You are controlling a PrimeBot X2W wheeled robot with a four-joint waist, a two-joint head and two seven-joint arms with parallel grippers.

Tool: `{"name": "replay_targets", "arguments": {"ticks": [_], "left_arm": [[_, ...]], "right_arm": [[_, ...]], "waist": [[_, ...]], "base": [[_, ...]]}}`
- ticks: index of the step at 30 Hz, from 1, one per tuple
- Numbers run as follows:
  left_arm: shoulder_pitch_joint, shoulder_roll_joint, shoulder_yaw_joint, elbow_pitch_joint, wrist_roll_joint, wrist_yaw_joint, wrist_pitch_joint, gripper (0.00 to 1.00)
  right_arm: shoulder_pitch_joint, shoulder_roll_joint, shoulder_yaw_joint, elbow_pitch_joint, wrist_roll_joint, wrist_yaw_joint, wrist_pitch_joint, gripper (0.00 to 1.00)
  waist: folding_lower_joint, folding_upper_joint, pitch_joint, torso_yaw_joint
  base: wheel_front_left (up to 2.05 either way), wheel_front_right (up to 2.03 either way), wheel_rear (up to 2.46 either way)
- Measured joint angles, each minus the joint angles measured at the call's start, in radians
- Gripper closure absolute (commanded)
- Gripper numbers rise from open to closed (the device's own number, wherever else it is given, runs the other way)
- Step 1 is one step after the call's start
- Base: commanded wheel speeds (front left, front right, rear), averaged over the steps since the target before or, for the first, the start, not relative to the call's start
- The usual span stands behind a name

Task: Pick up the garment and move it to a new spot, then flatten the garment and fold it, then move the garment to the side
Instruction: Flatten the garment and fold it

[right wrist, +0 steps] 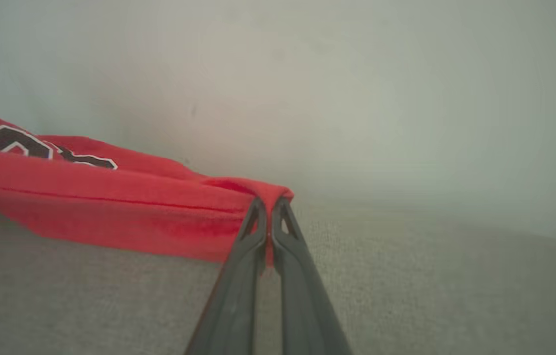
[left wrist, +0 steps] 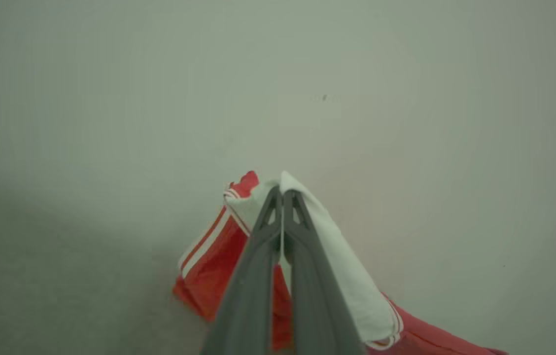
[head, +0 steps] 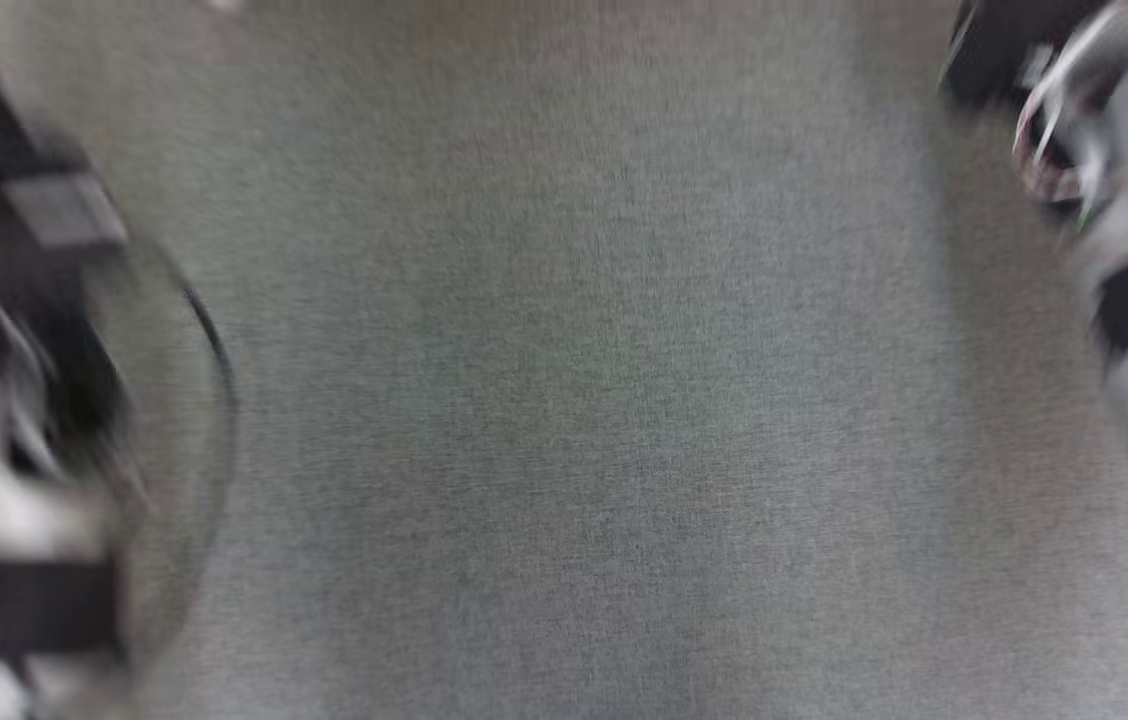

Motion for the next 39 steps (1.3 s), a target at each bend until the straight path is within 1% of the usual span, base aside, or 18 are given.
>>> {"name": "replay_targets", "arguments": {"ticks": [3,5,8,10,13,16,19,20,21,24,27,28,30,35,36,39], "left_arm": [[0.205,-0.065,0.029,-0.009,0.011,0.000,0.000,1.00],[0.321,-0.098,0.040,-0.001,0.002,0.000,0.000,1.00],[0.482,-0.123,0.026,0.014,-0.024,0.000,0.000,1.00],[0.567,-0.129,0.014,0.020,-0.043,0.000,0.000,1.00],[0.667,-0.133,-0.037,0.031,-0.096,0.000,0.001,1.00],[0.749,-0.137,-0.088,0.008,-0.163,0.000,0.017,1.00],[0.815,-0.137,-0.141,-0.051,-0.281,0.000,0.074,1.00],[0.815,-0.137,-0.141,-0.051,-0.281,0.000,0.074,1.00],[0.838,-0.139,-0.151,-0.073,-0.328,0.000,0.105,1.00],[0.896,-0.133,-0.169,-0.144,-0.437,0.000,0.180,1.00],[0.952,-0.103,-0.167,-0.211,-0.519,0.000,0.244,1.00],[0.993,-0.078,-0.172,-0.243,-0.549,0.000,0.289,1.00],[1.026,-0.056,-0.177,-0.277,-0.583,0.001,0.331,1.00],[1.116,-0.015,-0.176,-0.354,-0.668,0.020,0.418,1.00],[1.131,-0.007,-0.173,-0.368,-0.686,0.027,0.432,1.00],[1.174,0.010,-0.157,-0.413,-0.748,0.032,0.469,1.00]], "right_arm": [[0.114,-0.020,0.032,-0.020,0.062,0.000,0.071,1.00],[0.198,-0.030,0.050,-0.048,0.100,0.000,0.128,1.00],[0.338,-0.043,0.086,-0.115,0.133,0.000,0.211,1.00],[0.417,-0.057,0.083,-0.166,0.144,0.000,0.251,1.00],[0.538,-0.059,0.048,-0.242,0.173,0.000,0.305,1.00],[0.652,-0.055,-0.003,-0.311,0.168,0.000,0.360,1.00],[0.752,-0.054,-0.078,-0.376,0.134,0.000,0.421,1.00],[0.752,-0.054,-0.078,-0.376,0.134,0.000,0.421,1.00],[0.788,-0.049,-0.106,-0.399,0.123,0.000,0.445,1.00],[0.893,-0.020,-0.195,-0.479,0.084,0.000,0.511,1.00],[0.988,0.019,-0.281,-0.579,0.043,0.000,0.579,1.00],[1.053,0.055,-0.330,-0.645,0.024,0.000,0.628,1.00],[1.115,0.090,-0.362,-0.709,0.005,0.000,0.677,1.00],[1.237,0.160,-0.427,-0.836,-0.037,0.000,0.783,1.00],[1.258,0.169,-0.434,-0.857,-0.043,0.000,0.802,1.00],[1.308,0.184,-0.453,-0.898,-0.050,0.000,0.850,1.00]], "waist": [[-0.0002,-0.0001,-0.054,0.006],[-0.0003,-0.0002,-0.095,0.009],[-0.0003,-0.0002,-0.160,0.014],[-0.0003,-0.0003,-0.205,0.018],[-0.0005,-0.0004,-0.270,0.023],[-0.0004,-0.0003,-0.330,0.029],[-0.0005,-0.0004,-0.384,0.037],[-0.0005,-0.0004,-0.384,0.037],[-0.0004,-0.0004,-0.400,0.041],[-0.0003,-0.0004,-0.442,0.054],[-0.0003,-0.0005,-0.474,0.070],[-0.0003,-0.0004,-0.491,0.082],[-0.0002,-0.0003,-0.505,0.091],[-0.0002,-0.0003,-0.536,0.103],[-0.0001,-0.0003,-0.540,0.104],[-0.0001,-0.0003,-0.545,0.102]], "base": [[0.00,0.00,0.00],[0.00,0.00,0.00],[0.00,0.00,0.00],[0.00,0.00,0.00],[0.00,0.00,0.00],[0.00,0.00,0.00],[0.00,0.00,0.00],[0.00,0.00,0.00],[0.00,0.00,0.00],[0.00,0.00,0.00],[0.00,0.00,0.00],[0.00,0.00,0.00],[0.00,0.00,0.00],[0.00,0.00,0.00],[0.00,0.00,0.00],[0.00,0.00,0.00]]}}
